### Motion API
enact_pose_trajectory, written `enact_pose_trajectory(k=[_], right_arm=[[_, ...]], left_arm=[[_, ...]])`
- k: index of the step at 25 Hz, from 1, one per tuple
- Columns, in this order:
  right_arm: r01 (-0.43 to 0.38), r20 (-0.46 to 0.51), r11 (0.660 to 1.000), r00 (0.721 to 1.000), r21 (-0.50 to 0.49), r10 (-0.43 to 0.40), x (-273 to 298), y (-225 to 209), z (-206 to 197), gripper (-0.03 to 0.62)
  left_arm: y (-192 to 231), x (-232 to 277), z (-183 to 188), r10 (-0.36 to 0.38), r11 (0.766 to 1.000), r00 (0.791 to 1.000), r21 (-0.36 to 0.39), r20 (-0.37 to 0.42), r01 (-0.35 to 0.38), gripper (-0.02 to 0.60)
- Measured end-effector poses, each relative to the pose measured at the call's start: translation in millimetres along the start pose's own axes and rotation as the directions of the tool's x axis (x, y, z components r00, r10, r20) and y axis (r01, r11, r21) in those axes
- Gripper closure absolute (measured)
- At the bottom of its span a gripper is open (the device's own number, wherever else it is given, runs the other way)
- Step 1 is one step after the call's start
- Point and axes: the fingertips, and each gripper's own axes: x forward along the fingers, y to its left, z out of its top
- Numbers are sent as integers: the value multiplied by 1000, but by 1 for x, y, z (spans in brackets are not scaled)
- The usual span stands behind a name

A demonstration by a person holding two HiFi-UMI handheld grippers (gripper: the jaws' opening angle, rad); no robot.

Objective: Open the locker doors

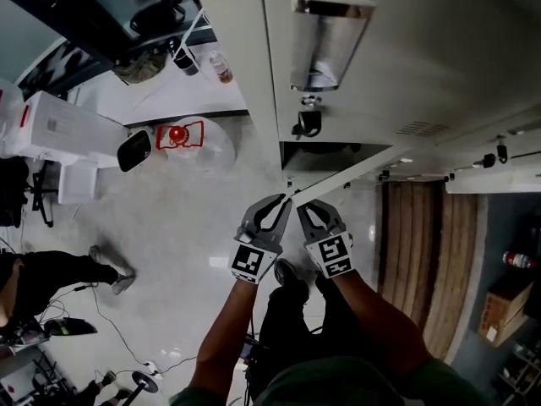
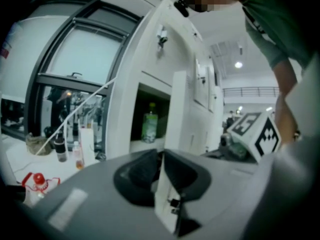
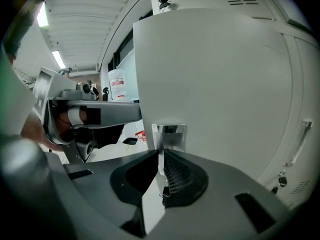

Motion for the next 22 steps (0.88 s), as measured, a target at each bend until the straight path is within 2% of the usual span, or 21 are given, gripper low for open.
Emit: enact_pose_trajectory(k=[7, 13, 22], right_arm=[[-11, -55, 1000, 998, 25, 12, -32, 6, -21, 579], [3, -118, 998, 993, 71, 5, -60, 7, -40, 579], [68, -213, 992, 976, 105, -45, -115, -1, -58, 579]], left_arm=[[-39, -13, -6, -71, 997, 997, 17, -36, 72, 554], [-76, -20, -13, -100, 995, 991, -16, -88, 99, 575], [-139, -21, -25, -215, 977, 958, -53, -192, 209, 575]])
